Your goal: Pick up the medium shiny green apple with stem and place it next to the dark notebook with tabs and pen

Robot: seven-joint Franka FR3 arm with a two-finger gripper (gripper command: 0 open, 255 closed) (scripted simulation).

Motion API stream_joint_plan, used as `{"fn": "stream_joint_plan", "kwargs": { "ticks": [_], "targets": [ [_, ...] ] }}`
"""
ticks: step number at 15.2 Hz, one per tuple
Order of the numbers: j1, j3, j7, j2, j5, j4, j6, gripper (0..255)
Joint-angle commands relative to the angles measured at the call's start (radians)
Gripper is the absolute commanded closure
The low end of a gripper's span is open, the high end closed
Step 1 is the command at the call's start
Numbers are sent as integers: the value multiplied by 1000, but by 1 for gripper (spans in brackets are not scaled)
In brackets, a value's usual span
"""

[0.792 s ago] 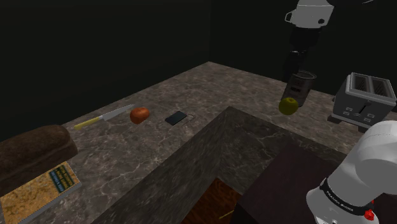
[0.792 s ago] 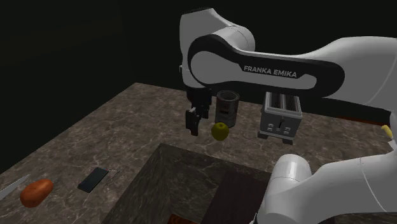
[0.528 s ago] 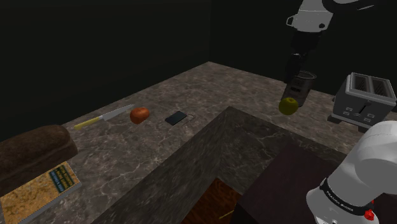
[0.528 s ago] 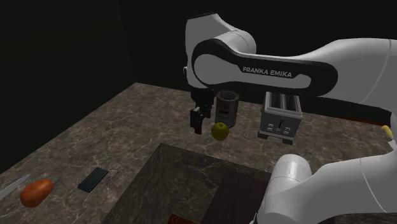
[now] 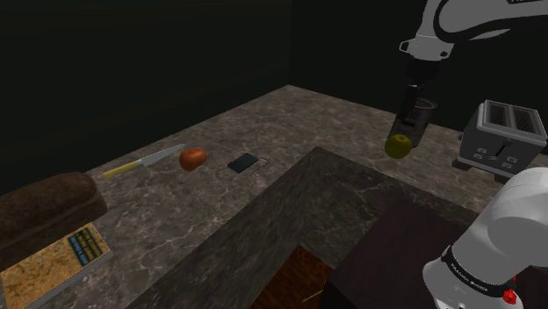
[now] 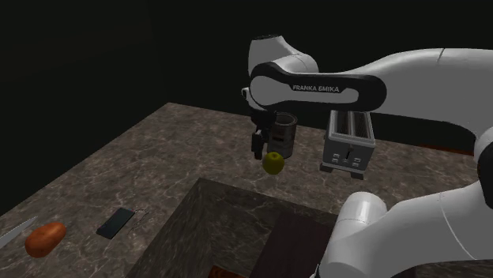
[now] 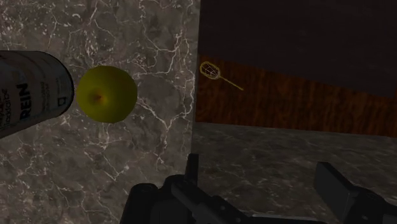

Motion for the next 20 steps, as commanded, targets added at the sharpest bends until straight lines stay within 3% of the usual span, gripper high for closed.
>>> {"fn": "stream_joint_plan", "kwargs": {
  "ticks": [1,10,14,17,20],
  "targets": [
    [-9,-50,-60,29,-21,-7,41,0],
    [-4,-281,-336,267,-32,58,225,0],
    [17,-385,-484,416,26,123,299,0],
    [31,-457,-614,550,110,187,343,0],
    [30,-469,-650,592,141,184,378,0]
  ]
}}
